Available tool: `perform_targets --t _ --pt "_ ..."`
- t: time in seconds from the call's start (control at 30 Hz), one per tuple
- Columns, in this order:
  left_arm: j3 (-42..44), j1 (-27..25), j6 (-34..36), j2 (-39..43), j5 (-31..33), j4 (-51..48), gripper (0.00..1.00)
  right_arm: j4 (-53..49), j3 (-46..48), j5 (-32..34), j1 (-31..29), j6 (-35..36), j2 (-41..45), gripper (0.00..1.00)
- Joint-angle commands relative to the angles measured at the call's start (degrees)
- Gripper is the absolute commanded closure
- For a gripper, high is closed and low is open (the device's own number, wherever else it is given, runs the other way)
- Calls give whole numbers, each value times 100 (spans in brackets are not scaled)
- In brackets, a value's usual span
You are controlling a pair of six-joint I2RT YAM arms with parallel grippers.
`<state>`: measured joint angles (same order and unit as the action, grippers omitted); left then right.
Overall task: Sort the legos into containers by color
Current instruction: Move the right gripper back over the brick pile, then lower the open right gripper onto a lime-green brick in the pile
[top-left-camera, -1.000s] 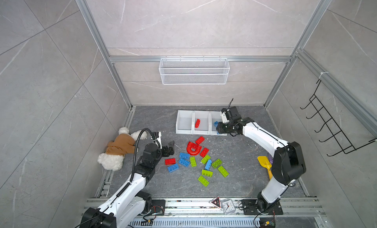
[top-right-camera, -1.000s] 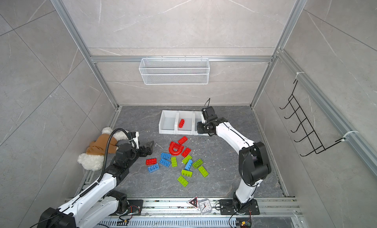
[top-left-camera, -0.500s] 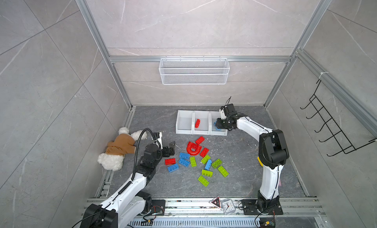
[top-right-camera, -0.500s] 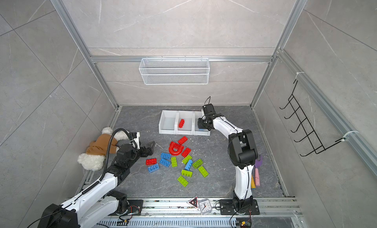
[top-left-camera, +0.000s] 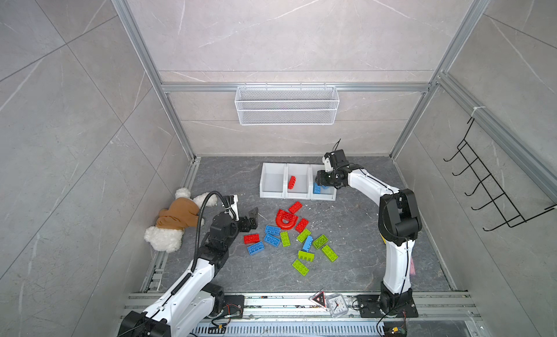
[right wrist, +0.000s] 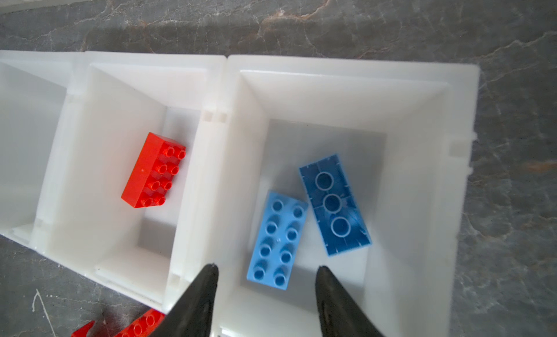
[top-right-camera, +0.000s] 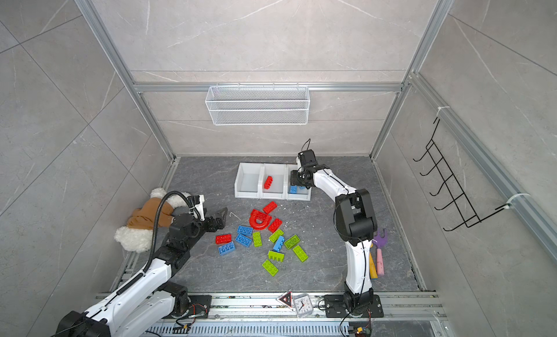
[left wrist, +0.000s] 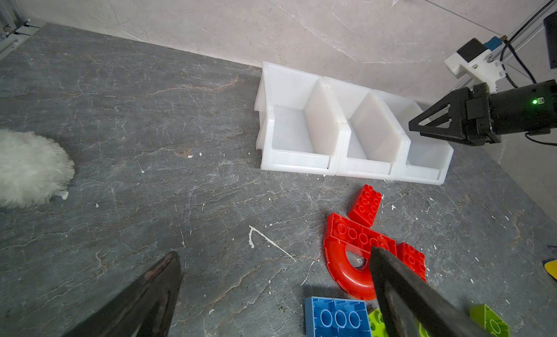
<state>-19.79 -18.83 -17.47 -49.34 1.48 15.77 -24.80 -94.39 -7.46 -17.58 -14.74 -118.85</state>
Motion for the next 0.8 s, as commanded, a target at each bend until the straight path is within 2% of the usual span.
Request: perform_targets --t 0.0,0.17,0.27,0.43,0.6,0.67,0.77 --pt "10 11 2 219 109 32 0 -74 268 -262 3 5 663 43" --pt "26 9 -2 346 119 1 0 96 1510 -649 -58 -152 1799 40" --pt "12 6 -4 355 116 -21 0 -350 2250 -629 -168 -78 2476 39" --pt "-8 11 1 346 98 -39 0 -1344 3309 118 -783 -111 3473 38" --pt "32 11 45 312 144 30 0 -1804 4101 97 -1478 -454 4115 38" --pt "13 11 9 302 142 1 0 -1747 4383 -68 -1588 -502 4242 38" --pt "-23 7 -28 342 29 -30 0 -1703 4660 46 -1683 -663 4274 38"
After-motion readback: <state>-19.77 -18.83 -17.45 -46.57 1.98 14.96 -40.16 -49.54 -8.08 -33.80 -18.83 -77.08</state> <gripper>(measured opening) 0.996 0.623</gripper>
